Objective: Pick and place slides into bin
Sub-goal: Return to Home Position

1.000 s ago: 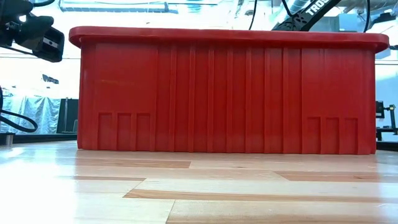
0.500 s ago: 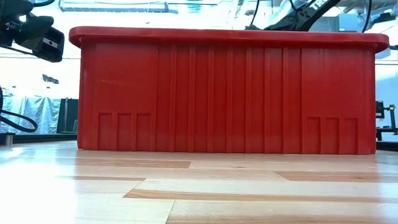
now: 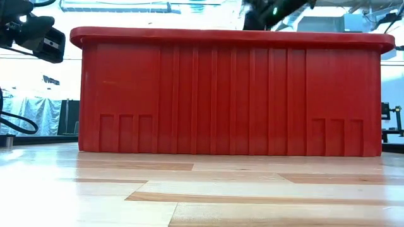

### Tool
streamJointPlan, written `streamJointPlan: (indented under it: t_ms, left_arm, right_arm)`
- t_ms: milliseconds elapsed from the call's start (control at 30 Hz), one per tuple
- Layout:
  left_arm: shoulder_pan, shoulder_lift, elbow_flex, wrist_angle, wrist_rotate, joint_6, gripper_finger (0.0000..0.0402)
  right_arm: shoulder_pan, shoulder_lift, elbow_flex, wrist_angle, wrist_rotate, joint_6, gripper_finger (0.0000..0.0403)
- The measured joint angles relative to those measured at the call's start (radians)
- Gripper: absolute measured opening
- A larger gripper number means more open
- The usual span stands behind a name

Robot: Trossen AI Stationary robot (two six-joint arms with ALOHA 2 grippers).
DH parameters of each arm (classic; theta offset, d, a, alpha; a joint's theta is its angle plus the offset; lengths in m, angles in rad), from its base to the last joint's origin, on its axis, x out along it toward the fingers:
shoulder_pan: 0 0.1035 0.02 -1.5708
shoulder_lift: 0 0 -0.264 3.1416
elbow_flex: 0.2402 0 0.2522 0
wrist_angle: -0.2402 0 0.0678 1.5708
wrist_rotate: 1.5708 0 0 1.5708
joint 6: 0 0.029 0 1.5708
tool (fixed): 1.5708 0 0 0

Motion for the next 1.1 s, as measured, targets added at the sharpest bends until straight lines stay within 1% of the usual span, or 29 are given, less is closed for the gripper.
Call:
streamJointPlan:
  t_ms: [200,300,467,533,567,667,800,867,933,1100]
  left_arm:
    - [0.0,0.0,0.0,0.0,0.0,0.0,0.0121]
    - [0.0,0.0,0.0,0.0,0.0,0.0,0.0121]
    - [0.0,0.0,0.0,0.0,0.0,0.0,0.0121]
    - [0.0,0.0,0.0,0.0,0.0,0.0,0.0121]
    - [0.0,0.0,0.0,0.0,0.0,0.0,0.0121]
    - [0.0,0.0,0.0,0.0,0.0,0.0,0.0121]
    - [0.0,0.0,0.0,0.0,0.0,0.0,0.0121]
    - [0.0,0.0,0.0,0.0,0.0,0.0,0.0121]
    - [0.0,0.0,0.0,0.0,0.0,0.0,0.0121]
    - [0.0,0.0,0.0,0.0,0.0,0.0,0.0121]
  right_arm:
    - [0.081,-0.144,0.043,0.0,-0.002,0.133,0.0066]
    - [0.136,-0.218,0.052,0.0,-0.004,0.183,0.0066]
    - [0.242,-0.326,0.065,0.001,-0.004,0.332,0.0066]
    - [0.286,-0.362,0.066,-0.004,-0.004,0.352,0.0066]
    - [0.308,-0.378,0.066,-0.016,-0.004,0.359,0.0066]
    - [0.387,-0.433,0.066,-0.108,-0.007,0.468,0.0066]
    - [0.517,-0.498,0.066,-0.252,-0.007,0.477,0.0066]
    - [0.583,-0.521,0.064,-0.31,0.012,0.487,0.0066]
    - [0.645,-0.541,0.047,-0.335,0.056,0.491,0.0066]
    - [0.77,-0.642,-0.062,-0.346,0.151,0.501,0.0066]
